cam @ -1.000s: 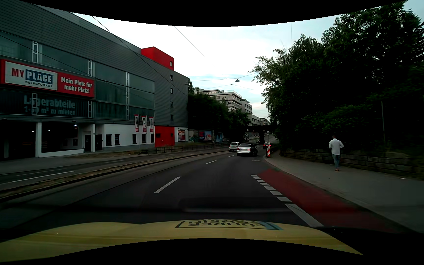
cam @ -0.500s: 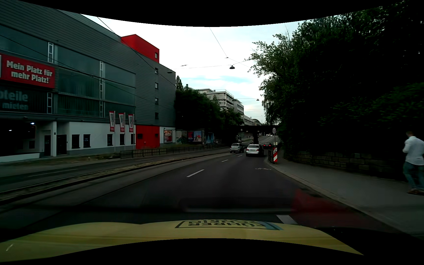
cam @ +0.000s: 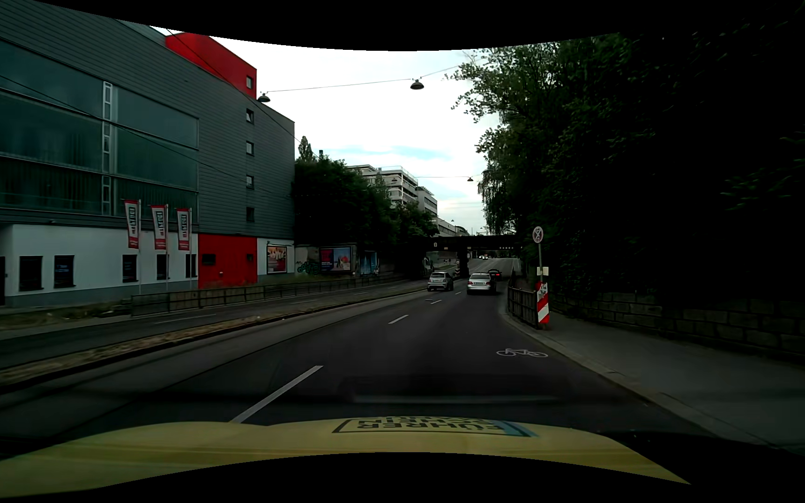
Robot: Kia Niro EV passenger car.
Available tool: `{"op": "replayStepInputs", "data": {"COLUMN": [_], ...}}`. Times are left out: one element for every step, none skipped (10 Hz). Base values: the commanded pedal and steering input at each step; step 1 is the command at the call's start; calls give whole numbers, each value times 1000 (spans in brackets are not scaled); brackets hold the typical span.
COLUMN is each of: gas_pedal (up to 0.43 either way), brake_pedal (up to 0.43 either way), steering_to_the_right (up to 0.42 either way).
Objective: Follow the waypoints while adhering to traffic rules and regulations
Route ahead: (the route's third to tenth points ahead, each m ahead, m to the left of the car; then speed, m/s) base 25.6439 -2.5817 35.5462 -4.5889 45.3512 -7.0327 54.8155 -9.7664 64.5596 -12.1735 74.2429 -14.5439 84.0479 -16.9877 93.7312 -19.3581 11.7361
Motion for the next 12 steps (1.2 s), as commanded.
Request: {"op": "replayStepInputs", "data": {"gas_pedal": [47,47,39,39,39,39,39,39,39,39,39,39], "brake_pedal": [0,0,0,0,0,0,0,0,0,0,0,0], "steering_to_the_right": [57,57,58,59,59,60,60,60,59,56,49,38]}}
